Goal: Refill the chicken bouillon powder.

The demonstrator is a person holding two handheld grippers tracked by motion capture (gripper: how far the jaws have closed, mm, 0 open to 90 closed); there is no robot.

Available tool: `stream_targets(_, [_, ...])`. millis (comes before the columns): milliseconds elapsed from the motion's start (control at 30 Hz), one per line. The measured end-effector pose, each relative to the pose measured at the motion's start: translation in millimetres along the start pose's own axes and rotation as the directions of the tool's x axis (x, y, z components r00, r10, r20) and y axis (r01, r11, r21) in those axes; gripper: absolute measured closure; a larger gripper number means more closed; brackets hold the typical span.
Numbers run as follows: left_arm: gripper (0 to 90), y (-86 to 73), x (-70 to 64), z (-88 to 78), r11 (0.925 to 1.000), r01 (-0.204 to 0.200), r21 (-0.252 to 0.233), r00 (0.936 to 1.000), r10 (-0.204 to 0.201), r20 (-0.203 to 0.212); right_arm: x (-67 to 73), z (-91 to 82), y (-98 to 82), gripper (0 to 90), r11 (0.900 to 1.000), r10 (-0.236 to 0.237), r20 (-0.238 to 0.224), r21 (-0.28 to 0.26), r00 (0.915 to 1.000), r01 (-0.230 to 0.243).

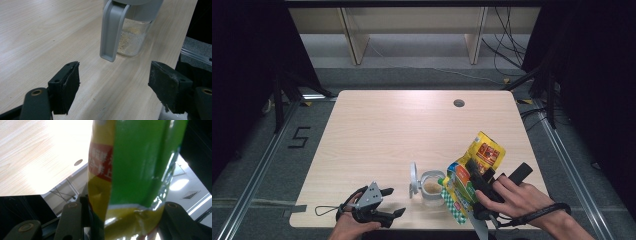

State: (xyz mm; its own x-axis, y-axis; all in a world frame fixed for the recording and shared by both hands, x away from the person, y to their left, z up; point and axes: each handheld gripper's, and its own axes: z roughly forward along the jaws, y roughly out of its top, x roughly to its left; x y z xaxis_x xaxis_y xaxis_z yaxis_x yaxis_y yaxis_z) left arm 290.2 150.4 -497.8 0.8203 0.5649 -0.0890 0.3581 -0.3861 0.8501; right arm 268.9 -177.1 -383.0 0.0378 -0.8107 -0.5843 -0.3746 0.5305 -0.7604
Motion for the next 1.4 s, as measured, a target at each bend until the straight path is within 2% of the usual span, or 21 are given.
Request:
stream_targets(67, [24.4, 0.9, 2.0, -0.4, 0.9996, -0.028, 0.000, 0.9996, 0.028, 0.001, -0.2, 0.1, -0.2, 56.1, 1.000, -0.003, 0.000, -0.003, 1.0000, 0.003])
stream_targets(167, [24.4, 0.7, 1.8, -0.2, 0.9996, -0.028, 0.000, 0.9996, 0.028, 0.002, -1.3, -0.3, -0.8, 56.2, 1.000, -0.015, -0.002, -0.004, 0.9999, 0.015])
stream_targets(200, [24.4, 0.1, 0.3, 0.1, 1.0000, 0.001, 0.000, 1.0000, -0.001, 0.004, -3.6, -1.0, -1.6, 56.3, 0.998, -0.058, -0.012, 0.012, 0.9982, 0.058])
stream_targets(267, [24.4, 0.2, 0.0, 0.0, 1.0000, 0.001, 0.002, 1.0000, -0.001, 0.001, -2.5, 0.2, -1.2, 56.3, 0.999, -0.035, -0.004, -0.004, 0.9994, 0.035])
stream_targets(433, [24.4, 0.4, 0.2, -0.2, 0.9999, 0.009, -0.005, 0.9999, -0.009, 0.008, -3.6, -0.4, 0.2, 56.6, 0.999, -0.040, -0.006, -0.001, 0.9992, 0.040])
stream_targets(500, [24.4, 0.8, 2.0, -0.3, 0.9997, -0.022, -0.009, 0.9997, 0.022, 0.010, -3.8, -0.3, 0.2, 56.6, 0.999, -0.039, -0.006, -0.002, 0.9992, 0.039])
stream_targets(533, [24.4, 0.4, 0.9, -0.7, 1.0000, -0.003, 0.001, 1.0000, 0.003, 0.006, -4.0, -0.2, 0.3, 56.6, 0.999, -0.040, -0.005, -0.001, 0.9992, 0.040])
stream_targets(567, [24.4, 0.2, 0.5, -0.1, 1.0000, 0.000, -0.002, 1.0000, 0.000, 0.002, -4.2, -0.3, 0.3, 56.8, 0.999, -0.041, -0.005, -0.001, 0.9992, 0.041])
stream_targets(600, [24.4, 0.7, 1.1, -0.4, 0.9998, -0.021, 0.003, 0.9998, 0.021, -0.002, -4.2, -0.5, 0.2, 56.8, 0.999, -0.039, -0.005, -0.002, 0.9992, 0.039])
stream_targets(633, [24.4, -0.1, -0.7, 0.8, 0.9999, 0.006, -0.013, 1.0000, -0.006, 0.005, -4.2, -1.2, 0.0, 56.8, 1.000, -0.026, 0.001, 0.000, 0.9997, 0.026])
stream_targets(767, [24.3, 1.1, 1.7, -0.6, 0.9997, -0.022, -0.004, 0.9997, 0.022, 0.008, -4.7, -1.1, 0.2, 57.0, 1.000, -0.024, 0.003, -0.002, 0.9997, 0.024])
stream_targets(900, [24.3, 1.0, 1.6, -0.5, 0.9998, -0.021, -0.004, 0.9998, 0.021, 0.007, -5.4, -0.5, 0.2, 57.0, 1.000, -0.027, 0.000, -0.003, 0.9996, 0.027])
stream_targets(933, [24.4, 1.2, 2.8, -1.3, 0.9992, -0.039, 0.013, 0.9992, 0.039, 0.000, -5.7, -0.4, 0.2, 57.0, 0.999, -0.039, -0.001, -0.004, 0.9992, 0.039])
stream_targets(967, [24.3, 0.5, 0.2, -0.7, 1.0000, -0.003, 0.000, 1.0000, 0.003, 0.007, -6.2, -0.6, -0.2, 57.1, 0.999, -0.038, -0.002, -0.004, 0.9993, 0.038])
stream_targets(1067, [24.3, 0.5, 0.2, -0.2, 1.0000, 0.000, -0.003, 1.0000, 0.000, 0.007, -6.3, -0.9, -0.3, 57.1, 0.999, -0.038, -0.002, -0.003, 0.9993, 0.038])
stream_targets(1100, [24.3, 0.9, 1.4, -0.4, 0.9997, -0.023, -0.003, 0.9997, 0.023, 0.007, -6.3, -1.4, -0.8, 57.2, 0.999, -0.030, 0.007, -0.010, 0.9995, 0.030])
stream_targets(1133, [24.3, 0.2, -0.2, 0.0, 1.0000, 0.006, -0.004, 1.0000, -0.006, 0.006, -6.3, -1.4, -0.8, 57.2, 0.999, -0.030, 0.007, -0.010, 0.9995, 0.030])
stream_targets(1167, [24.3, 0.2, -0.1, -0.4, 1.0000, -0.002, 0.002, 1.0000, 0.002, -0.002, -6.5, -1.2, -0.9, 57.2, 0.999, -0.031, 0.005, -0.012, 0.9995, 0.031])
stream_targets(1267, [24.3, -0.1, 0.3, 0.6, 1.0000, 0.002, 0.001, 0.9999, -0.002, 0.012, -5.9, -2.1, -0.9, 57.2, 1.000, -0.030, 0.003, -0.004, 0.9995, 0.030])
stream_targets(1367, [24.3, 0.2, -0.3, -0.3, 1.0000, 0.000, 0.003, 1.0000, 0.000, -0.003, -5.1, -2.0, -0.9, 57.4, 0.999, -0.041, -0.006, -0.003, 0.9992, 0.041])
stream_targets(1400, [24.3, 0.1, -0.3, 0.2, 1.0000, 0.005, -0.005, 1.0000, -0.005, 0.005, -5.1, -2.0, -0.9, 57.4, 0.999, -0.041, -0.006, -0.003, 0.9992, 0.041])
